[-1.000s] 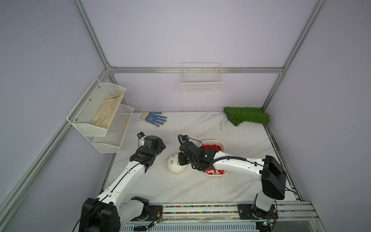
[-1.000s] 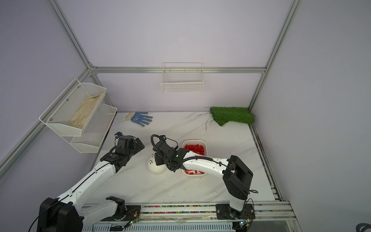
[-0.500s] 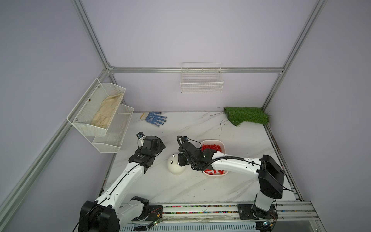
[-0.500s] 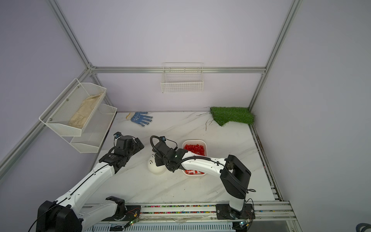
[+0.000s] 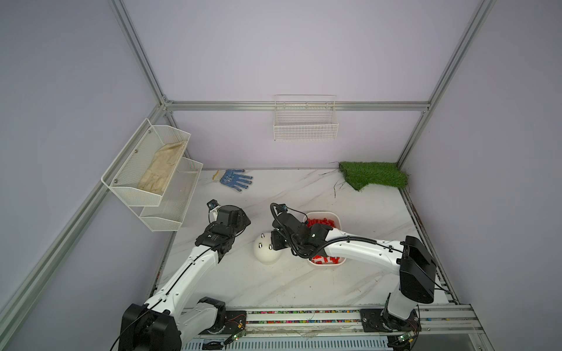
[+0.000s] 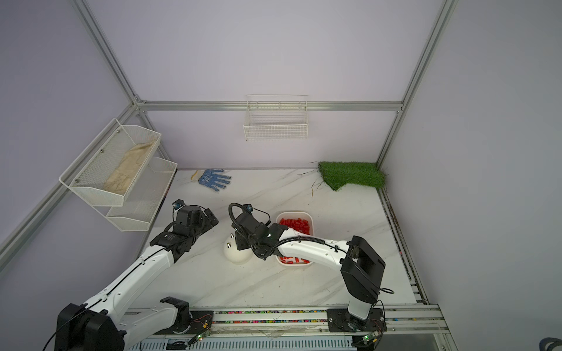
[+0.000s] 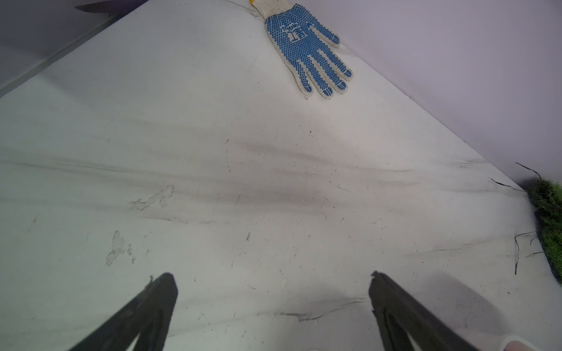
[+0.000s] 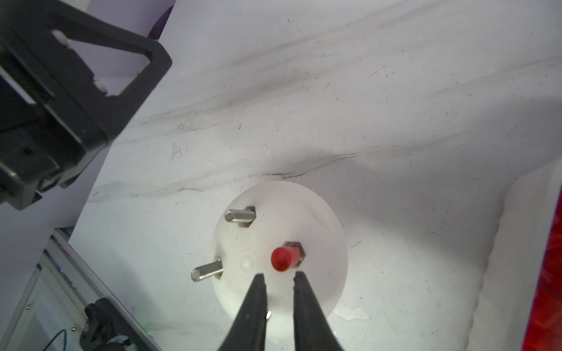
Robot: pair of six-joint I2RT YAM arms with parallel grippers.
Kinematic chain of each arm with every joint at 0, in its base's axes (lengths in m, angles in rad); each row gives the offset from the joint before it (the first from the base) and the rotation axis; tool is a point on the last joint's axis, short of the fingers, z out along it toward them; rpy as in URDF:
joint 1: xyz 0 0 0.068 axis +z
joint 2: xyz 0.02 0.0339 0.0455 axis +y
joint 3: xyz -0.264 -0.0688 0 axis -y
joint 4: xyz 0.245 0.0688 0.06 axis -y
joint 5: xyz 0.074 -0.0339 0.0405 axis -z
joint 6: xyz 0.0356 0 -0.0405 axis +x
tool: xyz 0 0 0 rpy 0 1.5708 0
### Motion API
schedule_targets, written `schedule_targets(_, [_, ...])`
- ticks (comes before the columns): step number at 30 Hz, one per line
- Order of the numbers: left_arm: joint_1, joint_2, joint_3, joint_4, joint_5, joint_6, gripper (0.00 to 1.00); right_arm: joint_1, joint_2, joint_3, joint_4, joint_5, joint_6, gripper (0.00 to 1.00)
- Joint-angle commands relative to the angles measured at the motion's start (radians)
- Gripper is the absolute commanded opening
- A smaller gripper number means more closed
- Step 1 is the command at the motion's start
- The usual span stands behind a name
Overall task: Cover the protruding screws with screw protection sleeves
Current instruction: Attach the screw protection sleeve to the screw.
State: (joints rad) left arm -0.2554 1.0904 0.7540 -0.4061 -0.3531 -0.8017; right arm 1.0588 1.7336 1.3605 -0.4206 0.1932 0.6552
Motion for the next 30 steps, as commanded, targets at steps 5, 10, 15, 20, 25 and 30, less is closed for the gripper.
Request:
schedule_targets(5, [0.005,-0.006,-0.008,0.016,-0.003,0.002,1.0,0.006,0.029,0.058,-0.007,0.019,-0.018,0.09])
schedule_targets(10, [0.005,-0.004,-0.005,0.017,-0.006,0.009,1.0,-0.001,0.053,0.071,-0.01,0.011,-0.025,0.1])
schedule_targets(15, [0.006,-0.006,-0.004,0.017,-0.011,0.01,1.0,-0.009,0.066,0.061,-0.006,-0.009,-0.016,0.1])
schedule_targets(20, [0.006,-0.004,-0.003,0.016,-0.009,0.012,1.0,-0.014,0.073,0.058,-0.007,-0.018,-0.009,0.1])
schedule_targets(25, [0.006,-0.001,-0.002,0.018,-0.01,0.012,1.0,-0.016,0.046,0.071,-0.007,0.003,-0.019,0.11])
schedule_targets(30, [0.005,0.012,0.008,0.025,-0.003,0.009,1.0,-0.019,-0.01,0.093,-0.021,0.042,-0.035,0.15])
